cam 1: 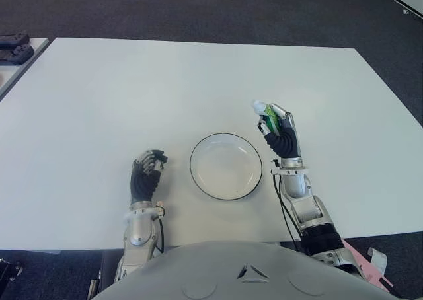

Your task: Put the toothpaste on the table into the plate.

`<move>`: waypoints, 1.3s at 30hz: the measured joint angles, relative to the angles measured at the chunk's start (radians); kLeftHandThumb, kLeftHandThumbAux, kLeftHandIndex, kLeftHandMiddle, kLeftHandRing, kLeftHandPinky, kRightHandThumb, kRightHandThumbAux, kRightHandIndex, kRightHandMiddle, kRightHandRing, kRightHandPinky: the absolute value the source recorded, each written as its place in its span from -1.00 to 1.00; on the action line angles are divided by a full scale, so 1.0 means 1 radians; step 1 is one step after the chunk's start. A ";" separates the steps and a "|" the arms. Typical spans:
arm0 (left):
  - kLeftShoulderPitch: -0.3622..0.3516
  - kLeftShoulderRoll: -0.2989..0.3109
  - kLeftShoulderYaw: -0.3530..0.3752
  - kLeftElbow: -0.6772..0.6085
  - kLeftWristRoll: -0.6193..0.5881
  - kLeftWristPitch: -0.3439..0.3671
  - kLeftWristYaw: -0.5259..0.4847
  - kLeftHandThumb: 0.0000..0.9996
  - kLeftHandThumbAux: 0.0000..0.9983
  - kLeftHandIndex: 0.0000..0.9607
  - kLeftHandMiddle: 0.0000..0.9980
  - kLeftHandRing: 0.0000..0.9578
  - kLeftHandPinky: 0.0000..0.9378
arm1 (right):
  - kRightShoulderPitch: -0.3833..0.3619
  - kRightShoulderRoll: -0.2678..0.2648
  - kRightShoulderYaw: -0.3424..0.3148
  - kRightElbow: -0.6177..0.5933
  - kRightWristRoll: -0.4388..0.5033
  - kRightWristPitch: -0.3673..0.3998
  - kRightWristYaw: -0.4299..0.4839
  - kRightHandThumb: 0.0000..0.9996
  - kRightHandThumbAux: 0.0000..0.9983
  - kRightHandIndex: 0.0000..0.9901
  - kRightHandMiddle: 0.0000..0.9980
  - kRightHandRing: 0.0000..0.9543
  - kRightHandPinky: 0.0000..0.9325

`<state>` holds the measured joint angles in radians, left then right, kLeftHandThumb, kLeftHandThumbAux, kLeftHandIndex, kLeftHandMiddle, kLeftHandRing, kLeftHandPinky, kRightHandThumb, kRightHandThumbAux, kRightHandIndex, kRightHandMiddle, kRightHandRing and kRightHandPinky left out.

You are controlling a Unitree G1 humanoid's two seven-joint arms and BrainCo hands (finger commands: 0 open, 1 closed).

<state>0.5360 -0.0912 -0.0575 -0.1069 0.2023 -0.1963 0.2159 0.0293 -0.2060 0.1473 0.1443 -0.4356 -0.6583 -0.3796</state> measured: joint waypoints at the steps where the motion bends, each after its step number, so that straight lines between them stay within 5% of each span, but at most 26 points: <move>1: -0.001 -0.001 0.000 0.001 0.002 0.000 0.000 0.42 0.45 -0.12 -0.02 -0.02 -0.03 | -0.001 0.003 0.000 0.000 -0.002 -0.011 0.000 0.48 0.43 -0.11 0.80 0.86 0.90; 7: -0.004 -0.003 -0.001 0.003 0.006 0.000 0.005 0.42 0.45 -0.12 -0.03 -0.02 -0.02 | -0.001 0.002 0.020 -0.008 -0.041 -0.082 0.008 0.49 0.42 -0.11 0.79 0.87 0.91; 16: -0.006 -0.003 -0.003 0.011 0.006 -0.006 0.005 0.42 0.45 -0.11 -0.03 -0.02 -0.03 | -0.007 -0.064 0.093 -0.012 -0.053 -0.198 0.141 0.49 0.42 -0.11 0.78 0.87 0.91; 26: -0.006 -0.003 -0.006 0.011 0.016 0.001 0.013 0.42 0.45 -0.12 -0.05 -0.05 -0.06 | -0.010 -0.160 0.119 -0.016 -0.136 -0.197 0.263 0.49 0.42 -0.11 0.76 0.86 0.92; 39: -0.006 -0.002 -0.009 0.008 0.015 0.007 0.013 0.42 0.44 -0.12 -0.06 -0.05 -0.05 | -0.053 -0.212 0.162 -0.023 -0.401 -0.198 0.219 0.47 0.41 -0.11 0.74 0.85 0.89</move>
<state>0.5299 -0.0936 -0.0666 -0.0991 0.2178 -0.1897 0.2290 -0.0234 -0.4184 0.3094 0.1211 -0.8366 -0.8564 -0.1609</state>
